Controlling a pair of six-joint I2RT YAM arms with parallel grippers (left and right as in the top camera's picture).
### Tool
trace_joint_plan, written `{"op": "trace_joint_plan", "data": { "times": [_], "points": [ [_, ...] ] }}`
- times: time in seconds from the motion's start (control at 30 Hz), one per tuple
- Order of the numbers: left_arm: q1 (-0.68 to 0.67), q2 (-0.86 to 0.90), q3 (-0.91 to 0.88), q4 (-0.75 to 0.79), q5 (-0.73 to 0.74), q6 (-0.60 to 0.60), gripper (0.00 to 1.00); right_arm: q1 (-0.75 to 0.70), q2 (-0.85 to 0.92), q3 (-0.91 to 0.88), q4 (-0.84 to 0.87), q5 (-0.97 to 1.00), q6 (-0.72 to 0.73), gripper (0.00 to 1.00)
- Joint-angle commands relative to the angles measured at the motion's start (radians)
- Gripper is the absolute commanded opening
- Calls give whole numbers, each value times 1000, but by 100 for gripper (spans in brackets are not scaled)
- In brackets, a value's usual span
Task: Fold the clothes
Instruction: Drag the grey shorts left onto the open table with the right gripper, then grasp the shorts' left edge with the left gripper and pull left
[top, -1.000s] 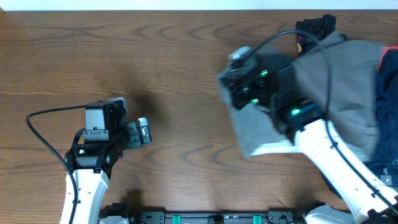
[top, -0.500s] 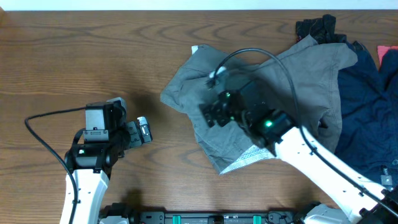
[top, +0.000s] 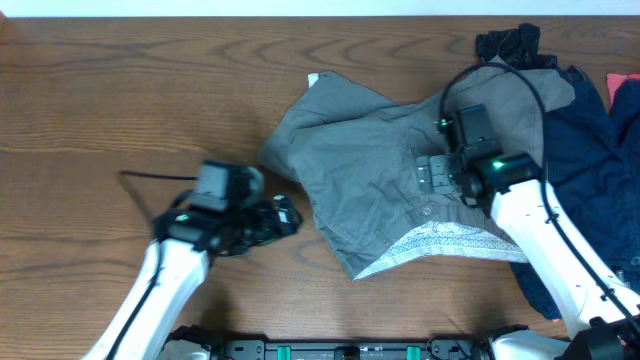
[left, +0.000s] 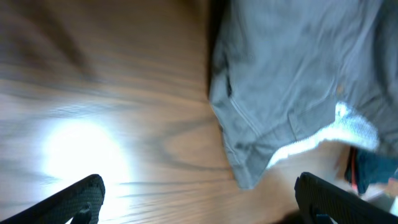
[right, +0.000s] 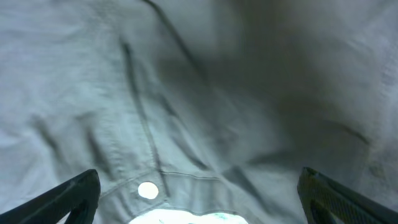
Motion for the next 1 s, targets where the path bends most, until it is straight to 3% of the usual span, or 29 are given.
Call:
{"op": "trace_joint_plan", "data": {
  "times": [0.0, 0.23, 0.3, 0.4, 0.53, 0.57, 0.73, 0.83, 0.97],
  "points": [
    [-114, 108, -8, 53, 23, -156, 98, -55, -22, 11, -19, 19, 39, 99],
    [-303, 341, -8, 272, 23, -350, 99, -145, -46, 11, -65, 19, 48, 99],
    [-344, 393, -8, 326, 23, -378, 93, -161, -55, 11, -70, 19, 48, 99],
    [-391, 440, -8, 360, 24, -400, 71, -181, -66, 11, -73, 19, 48, 99],
    [-414, 450, -8, 364, 23, -371, 15, -200, -72, 11, -74, 19, 48, 99],
    [-413, 448, -8, 362, 23, -340, 6, -204, -72, 11, -75, 18, 48, 99],
    [-323, 414, 0, 216, 34, -148, 6, -217, -72, 11, -97, 16, 48, 99],
    [-173, 376, 37, 5, 12, 8, 6, -217, -72, 11, -108, 16, 48, 99],
    [135, 330, 181, -344, -1, 204, 6, -217, -72, 11, -119, 8, 48, 99]
  ]
}}
